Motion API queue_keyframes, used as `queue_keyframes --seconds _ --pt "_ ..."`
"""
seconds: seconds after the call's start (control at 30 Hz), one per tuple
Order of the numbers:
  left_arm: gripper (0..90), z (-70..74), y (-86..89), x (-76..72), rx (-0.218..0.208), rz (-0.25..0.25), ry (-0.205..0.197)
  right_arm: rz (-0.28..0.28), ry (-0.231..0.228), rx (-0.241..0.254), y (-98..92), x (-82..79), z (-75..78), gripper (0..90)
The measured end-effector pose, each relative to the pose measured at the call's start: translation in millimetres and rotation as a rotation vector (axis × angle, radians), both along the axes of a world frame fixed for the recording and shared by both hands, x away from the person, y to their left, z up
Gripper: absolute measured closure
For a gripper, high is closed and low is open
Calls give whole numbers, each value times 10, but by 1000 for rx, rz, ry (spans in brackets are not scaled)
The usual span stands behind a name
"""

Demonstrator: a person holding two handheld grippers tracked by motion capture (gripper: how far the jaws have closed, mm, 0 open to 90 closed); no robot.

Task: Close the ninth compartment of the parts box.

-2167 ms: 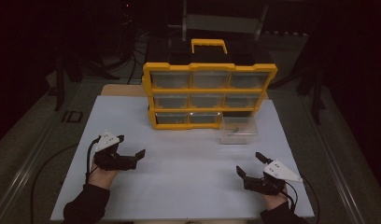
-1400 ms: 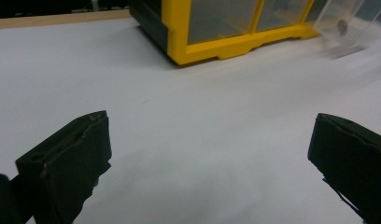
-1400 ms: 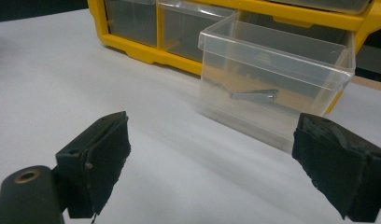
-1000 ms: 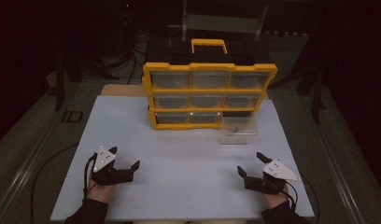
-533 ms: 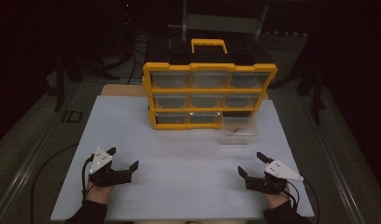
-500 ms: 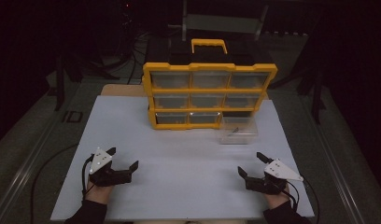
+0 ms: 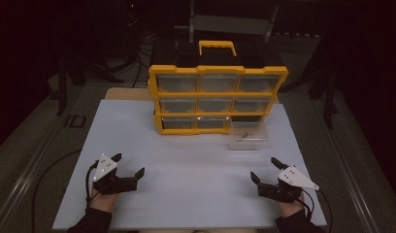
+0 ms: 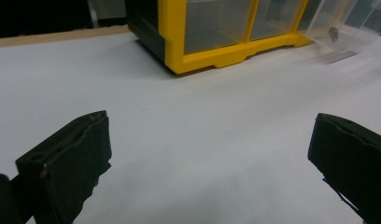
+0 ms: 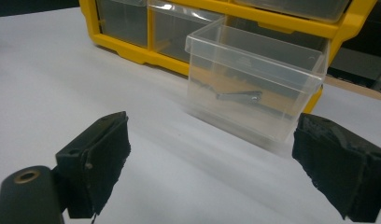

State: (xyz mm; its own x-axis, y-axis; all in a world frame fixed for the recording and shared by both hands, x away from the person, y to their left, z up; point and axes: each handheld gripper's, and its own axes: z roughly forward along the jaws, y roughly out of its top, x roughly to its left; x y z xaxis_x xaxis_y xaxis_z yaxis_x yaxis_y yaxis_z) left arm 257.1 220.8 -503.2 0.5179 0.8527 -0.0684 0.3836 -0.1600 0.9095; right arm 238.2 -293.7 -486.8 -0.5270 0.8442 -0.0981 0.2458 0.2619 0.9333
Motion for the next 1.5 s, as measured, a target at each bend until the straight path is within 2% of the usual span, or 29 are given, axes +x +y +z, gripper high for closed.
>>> queue_keyframes --seconds 0.17,0.37,0.47,0.5,0.9,1.23,1.4,1.5 --pt "1 3 -4 0 3 0 -1 3 -3 -9 19 -39 60 109" --pt "1 1 6 7 -3 5 4 42 21 -10 68 -67 140 108" --pt "2 2 9 6 -9 4 3 58 18 -6 81 -82 195 108" --pt "1 6 13 2 -13 -3 -4 53 -3 -47 106 -96 270 109" --pt "1 18 27 -8 -22 18 -21 78 -40 -32 144 -99 513 108" --pt "1 14 27 -5 -22 16 -18 107 -100 -53 199 37 776 123" --pt "1 10 27 -4 -22 17 -16 97 -102 -45 158 119 808 129" --pt "1 9 27 -4 -23 17 -16 76 -91 -37 111 209 763 125"
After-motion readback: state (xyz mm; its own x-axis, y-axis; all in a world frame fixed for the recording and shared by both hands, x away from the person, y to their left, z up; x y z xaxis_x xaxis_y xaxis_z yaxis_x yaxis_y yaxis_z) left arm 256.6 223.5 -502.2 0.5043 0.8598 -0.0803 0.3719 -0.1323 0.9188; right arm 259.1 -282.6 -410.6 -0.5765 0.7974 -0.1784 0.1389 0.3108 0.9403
